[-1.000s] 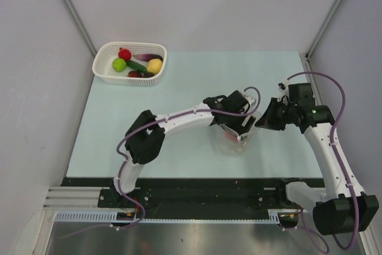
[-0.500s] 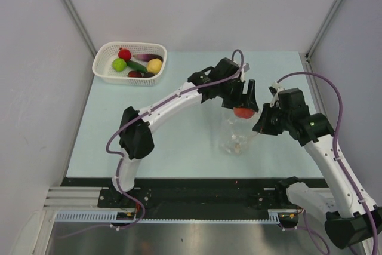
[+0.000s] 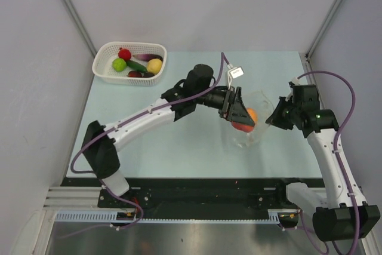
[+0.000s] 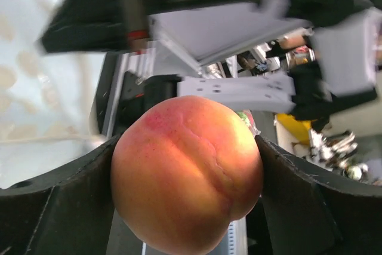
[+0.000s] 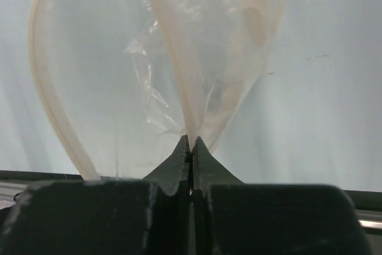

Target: Open the zip-top bag and remove the fake food

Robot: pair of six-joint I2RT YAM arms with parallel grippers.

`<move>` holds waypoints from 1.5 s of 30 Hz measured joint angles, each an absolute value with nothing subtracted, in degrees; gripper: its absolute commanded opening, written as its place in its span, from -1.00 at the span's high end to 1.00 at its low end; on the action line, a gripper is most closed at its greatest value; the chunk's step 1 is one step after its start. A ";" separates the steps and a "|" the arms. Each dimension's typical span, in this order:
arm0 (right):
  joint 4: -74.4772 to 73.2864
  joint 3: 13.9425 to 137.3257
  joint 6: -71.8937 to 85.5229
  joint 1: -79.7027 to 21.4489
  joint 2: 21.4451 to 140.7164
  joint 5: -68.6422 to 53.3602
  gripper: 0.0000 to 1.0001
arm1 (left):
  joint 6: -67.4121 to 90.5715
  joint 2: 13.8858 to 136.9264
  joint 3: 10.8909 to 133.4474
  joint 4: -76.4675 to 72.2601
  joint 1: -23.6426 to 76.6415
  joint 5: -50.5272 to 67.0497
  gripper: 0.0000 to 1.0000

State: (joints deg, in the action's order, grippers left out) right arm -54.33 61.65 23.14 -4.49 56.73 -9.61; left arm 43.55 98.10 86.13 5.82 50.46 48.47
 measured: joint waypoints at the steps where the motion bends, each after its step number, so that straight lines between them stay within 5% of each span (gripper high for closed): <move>1: -54.17 61.65 23.42 -4.47 57.25 -9.78 1.00 | 42.85 96.36 85.78 4.56 50.46 49.56 0.99; 9: -54.15 62.87 24.34 -4.10 59.02 -10.50 1.00 | 34.35 86.65 85.69 4.05 43.90 48.80 1.00; 15: -55.20 64.14 24.18 -3.44 59.07 -10.55 1.00 | 32.25 88.27 86.80 10.31 27.88 31.14 0.99; 26: -55.99 68.38 23.22 0.71 61.08 -11.14 1.00 | 38.81 119.04 111.96 15.25 4.82 13.47 0.96; 29: -56.16 70.35 22.83 2.72 62.94 -11.18 1.00 | 40.62 126.26 116.84 16.10 1.85 10.85 0.71; 40: -56.31 76.86 20.78 5.15 68.62 -10.28 1.00 | 41.98 136.94 121.99 17.41 -0.86 1.67 -0.99; 45: -56.93 78.70 19.29 5.37 71.00 -8.12 0.99 | 39.99 140.38 128.07 19.07 -1.37 -0.97 -1.00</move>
State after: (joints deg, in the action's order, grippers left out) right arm -56.93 78.70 19.29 5.37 71.00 -8.12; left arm 39.99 140.38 128.07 19.07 -1.37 -0.97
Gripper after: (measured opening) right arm 0.009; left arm 0.995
